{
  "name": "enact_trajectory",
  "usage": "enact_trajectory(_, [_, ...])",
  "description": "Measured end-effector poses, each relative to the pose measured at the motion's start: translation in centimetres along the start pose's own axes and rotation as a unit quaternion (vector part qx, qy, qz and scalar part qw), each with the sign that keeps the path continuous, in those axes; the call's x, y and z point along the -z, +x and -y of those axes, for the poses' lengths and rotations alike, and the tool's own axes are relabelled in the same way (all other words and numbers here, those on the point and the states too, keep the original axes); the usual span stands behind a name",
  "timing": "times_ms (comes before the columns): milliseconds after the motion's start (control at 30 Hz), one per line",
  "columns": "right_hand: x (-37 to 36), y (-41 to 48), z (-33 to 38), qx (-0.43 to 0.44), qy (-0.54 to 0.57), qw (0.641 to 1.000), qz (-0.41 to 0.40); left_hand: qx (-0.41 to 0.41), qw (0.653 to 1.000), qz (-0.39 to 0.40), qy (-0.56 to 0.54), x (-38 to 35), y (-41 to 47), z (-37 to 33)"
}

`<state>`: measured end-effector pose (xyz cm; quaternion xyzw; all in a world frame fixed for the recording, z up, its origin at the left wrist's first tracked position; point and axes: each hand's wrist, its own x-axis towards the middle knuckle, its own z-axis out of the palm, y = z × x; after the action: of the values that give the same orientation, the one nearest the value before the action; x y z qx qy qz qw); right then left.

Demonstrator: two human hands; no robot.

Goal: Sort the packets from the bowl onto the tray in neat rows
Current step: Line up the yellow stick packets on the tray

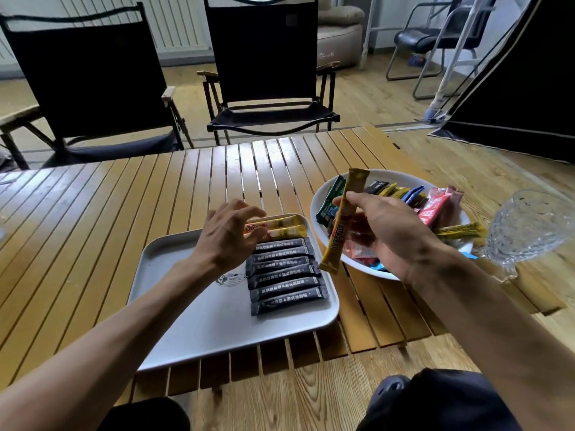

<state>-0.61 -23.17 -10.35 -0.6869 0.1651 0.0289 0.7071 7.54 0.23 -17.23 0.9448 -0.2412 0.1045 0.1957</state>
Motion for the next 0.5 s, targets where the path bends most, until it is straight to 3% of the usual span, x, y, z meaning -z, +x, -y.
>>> enact_trajectory(167, [-0.2,-0.1,0.0,-0.014,0.052,0.998,0.029,0.003,0.973,0.037,-0.226,2.4,-1.4,-5.4])
enact_trajectory(233, [-0.5,-0.3,-0.1,-0.027,0.078,0.995,0.059,-0.004,0.964,0.05,-0.262,2.9,-2.2,-6.9])
enact_trajectory(367, [-1.2,-0.7,-0.4,-0.054,0.105,0.987,0.109,-0.073,0.985,-0.01,-0.159,3.5,-3.4,-7.3])
enact_trajectory(500, [-1.1,-0.9,-0.5,-0.025,0.008,0.996,0.087,-0.079,0.99,-0.008,-0.115,4.5,-5.4,-6.2])
